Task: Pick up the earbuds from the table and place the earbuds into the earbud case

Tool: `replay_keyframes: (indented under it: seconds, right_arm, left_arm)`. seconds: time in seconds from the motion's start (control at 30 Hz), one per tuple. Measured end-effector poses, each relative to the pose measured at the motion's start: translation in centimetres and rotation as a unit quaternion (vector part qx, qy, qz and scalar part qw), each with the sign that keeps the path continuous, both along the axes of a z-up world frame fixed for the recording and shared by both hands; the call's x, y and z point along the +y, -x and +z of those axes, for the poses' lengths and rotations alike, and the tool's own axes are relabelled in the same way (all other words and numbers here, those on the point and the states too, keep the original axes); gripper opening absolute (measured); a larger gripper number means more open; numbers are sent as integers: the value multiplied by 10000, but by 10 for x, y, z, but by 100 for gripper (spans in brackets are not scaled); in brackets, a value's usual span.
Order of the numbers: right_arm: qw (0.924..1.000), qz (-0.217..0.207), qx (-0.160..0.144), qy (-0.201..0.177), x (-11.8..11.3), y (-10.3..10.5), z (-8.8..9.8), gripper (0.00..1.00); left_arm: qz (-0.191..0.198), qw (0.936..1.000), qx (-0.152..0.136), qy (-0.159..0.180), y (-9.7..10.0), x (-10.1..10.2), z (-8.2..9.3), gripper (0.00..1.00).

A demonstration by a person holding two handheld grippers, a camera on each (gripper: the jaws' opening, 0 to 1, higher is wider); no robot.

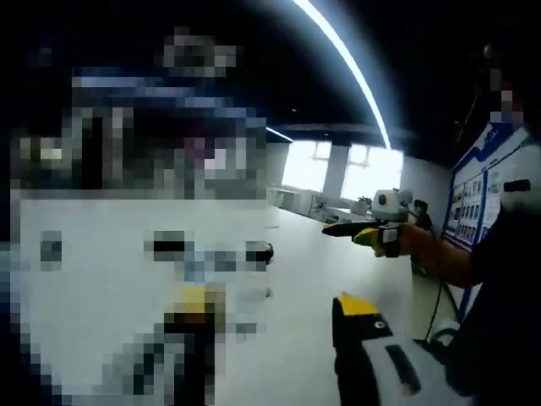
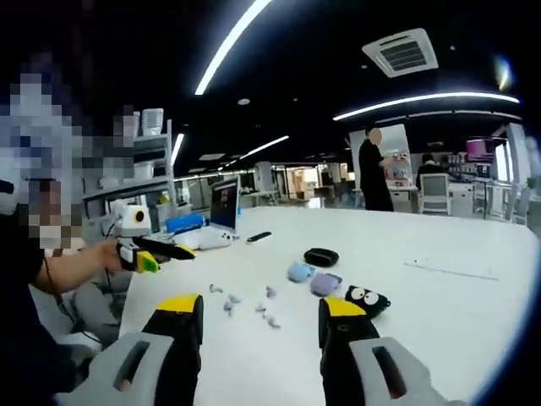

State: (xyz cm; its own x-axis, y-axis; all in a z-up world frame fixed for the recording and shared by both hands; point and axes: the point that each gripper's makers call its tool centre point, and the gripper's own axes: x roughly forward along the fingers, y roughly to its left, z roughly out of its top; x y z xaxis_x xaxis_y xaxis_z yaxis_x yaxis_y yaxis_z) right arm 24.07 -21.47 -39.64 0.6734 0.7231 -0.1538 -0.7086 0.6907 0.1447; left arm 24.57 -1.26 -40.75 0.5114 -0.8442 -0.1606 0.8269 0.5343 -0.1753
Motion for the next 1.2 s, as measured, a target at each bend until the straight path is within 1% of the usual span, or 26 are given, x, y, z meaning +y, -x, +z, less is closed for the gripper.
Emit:
replay_keyframes:
  seconds: [0.07, 0.1, 0.2, 0.27, 0.37, 0.47, 0.53, 0.57, 0.6, 0.73, 0.8, 0.87, 0.9, 0.93, 1.0, 1.1, 1.2]
  right_arm:
    - [10000, -86, 14, 12, -9, 9, -6, 54]
    - [9999, -146, 22, 46, -15, 13, -9, 54]
    - [9994, -280, 46, 178, -28, 24, -20, 54]
    - [9989, -394, 96, 227, -38, 31, -28, 54]
    - [9982, -550, 164, 185, -49, 38, -34, 54]
    - [9977, -636, 201, 112, -54, 42, -37, 54]
    - [9974, -686, 208, 92, -56, 44, -38, 54]
    - [9972, -708, 205, 101, -56, 45, -38, 54]
    - [9971, -723, 205, 122, -56, 46, -39, 54]
    - [9971, -716, 197, 194, -55, 51, -40, 54]
    - [9970, -717, 192, 219, -55, 54, -41, 54]
    - [9969, -731, 202, 214, -56, 55, -41, 54]
    - [9968, -744, 208, 201, -57, 56, -41, 54]
    - [9968, -747, 210, 198, -57, 57, -41, 54]
    - [9966, -778, 221, 180, -60, 59, -41, 54]
    - [9963, -805, 247, 190, -63, 60, -42, 54]
    - [9958, -838, 281, 220, -66, 59, -43, 54]
  left_arm:
    - [-26, 10000, -37, -62, 8, 0, -1, 57]
    - [-43, 9999, -57, -153, 12, 0, -3, 58]
    - [-72, 9996, -98, -272, 23, -3, -6, 60]
    - [-78, 9995, -117, -291, 28, -5, -7, 61]
    - [-89, 9997, -31, -227, 29, -10, -11, 61]
    - [-130, 9996, 50, -243, 24, -14, -14, 61]
    - [-131, 9996, 126, -209, 14, -14, -13, 61]
    - [-145, 9996, 207, -137, 9, -15, -12, 61]
    - [-118, 9995, 264, -92, 1, -14, -11, 60]
    - [-61, 9993, 354, -120, -32, -15, -8, 59]
    - [-94, 9991, 391, -131, -51, -17, -6, 59]
    - [-123, 9988, 459, -125, -65, -20, -7, 58]
    - [-107, 9985, 509, -149, -74, -22, -8, 58]
    - [-97, 9984, 522, -178, -77, -22, -9, 58]
    - [-66, 9972, 622, -407, -100, -25, -20, 58]
    - [-74, 9965, 685, -465, -122, -32, -26, 57]
    - [-89, 9952, 766, -605, -145, -41, -32, 57]
